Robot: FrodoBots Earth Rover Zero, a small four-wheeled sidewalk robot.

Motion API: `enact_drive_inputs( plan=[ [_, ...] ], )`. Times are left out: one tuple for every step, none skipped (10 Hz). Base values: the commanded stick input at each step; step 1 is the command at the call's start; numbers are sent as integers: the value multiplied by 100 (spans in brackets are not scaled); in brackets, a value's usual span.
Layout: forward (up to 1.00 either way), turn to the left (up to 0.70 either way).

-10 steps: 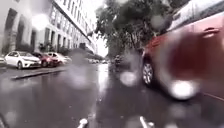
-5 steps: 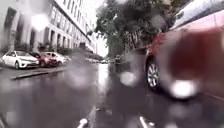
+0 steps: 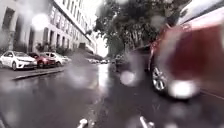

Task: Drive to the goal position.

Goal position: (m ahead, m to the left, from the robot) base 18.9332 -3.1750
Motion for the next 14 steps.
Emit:
enact_drive_inputs(
  plan=[
    [70, 12],
    [70, 1],
    [70, 0],
    [70, 0],
    [70, 0],
    [70, 2],
    [70, 3],
    [70, 0],
    [70, 0],
    [70, 0],
    [70, 0],
    [70, 0],
    [70, 0],
    [70, 0]
  ],
)
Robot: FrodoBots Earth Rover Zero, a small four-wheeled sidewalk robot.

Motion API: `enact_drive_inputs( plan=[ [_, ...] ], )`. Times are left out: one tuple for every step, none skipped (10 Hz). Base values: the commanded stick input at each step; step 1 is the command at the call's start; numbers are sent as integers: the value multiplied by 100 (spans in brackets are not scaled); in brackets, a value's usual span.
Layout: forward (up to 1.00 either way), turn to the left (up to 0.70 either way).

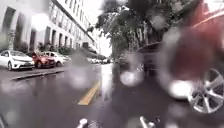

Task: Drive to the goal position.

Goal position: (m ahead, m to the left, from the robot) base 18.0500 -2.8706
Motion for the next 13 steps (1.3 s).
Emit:
enact_drive_inputs(
  plan=[
    [70, 0],
    [70, 0],
    [70, 0],
    [70, 0],
    [70, 0],
    [70, 0],
    [70, 0],
    [70, 0],
    [70, 0],
    [70, 0],
    [70, 0],
    [70, 0],
    [70, 0]
  ],
)
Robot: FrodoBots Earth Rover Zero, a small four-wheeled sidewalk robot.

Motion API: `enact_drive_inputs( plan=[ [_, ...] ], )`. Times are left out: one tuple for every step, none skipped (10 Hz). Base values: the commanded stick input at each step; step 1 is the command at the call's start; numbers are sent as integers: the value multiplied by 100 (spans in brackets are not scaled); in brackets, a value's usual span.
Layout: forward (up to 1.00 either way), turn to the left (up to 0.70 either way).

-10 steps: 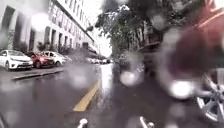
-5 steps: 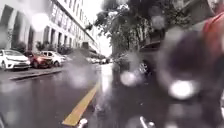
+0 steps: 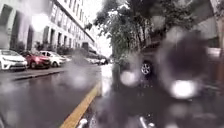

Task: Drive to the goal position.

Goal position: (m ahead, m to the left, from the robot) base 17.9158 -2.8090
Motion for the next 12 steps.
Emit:
enact_drive_inputs(
  plan=[
    [70, 0],
    [70, 0],
    [70, 0],
    [70, 0],
    [70, 0],
    [70, 0],
    [70, 0],
    [70, 0],
    [70, 0],
    [70, 0],
    [70, 0],
    [70, 0]
  ],
)
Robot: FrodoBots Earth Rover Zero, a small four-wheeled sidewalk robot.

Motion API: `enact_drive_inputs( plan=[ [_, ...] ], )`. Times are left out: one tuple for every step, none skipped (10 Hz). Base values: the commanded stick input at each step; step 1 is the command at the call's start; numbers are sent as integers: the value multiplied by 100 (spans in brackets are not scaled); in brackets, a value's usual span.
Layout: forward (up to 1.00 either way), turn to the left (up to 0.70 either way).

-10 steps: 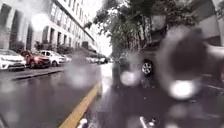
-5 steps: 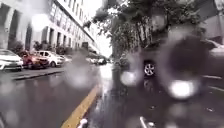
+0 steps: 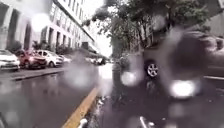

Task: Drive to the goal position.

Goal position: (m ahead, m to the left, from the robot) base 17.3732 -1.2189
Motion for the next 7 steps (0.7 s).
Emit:
enact_drive_inputs(
  plan=[
    [70, 0],
    [70, 0],
    [70, 0],
    [70, 0],
    [70, 0],
    [70, 0],
    [70, 0]
  ],
)
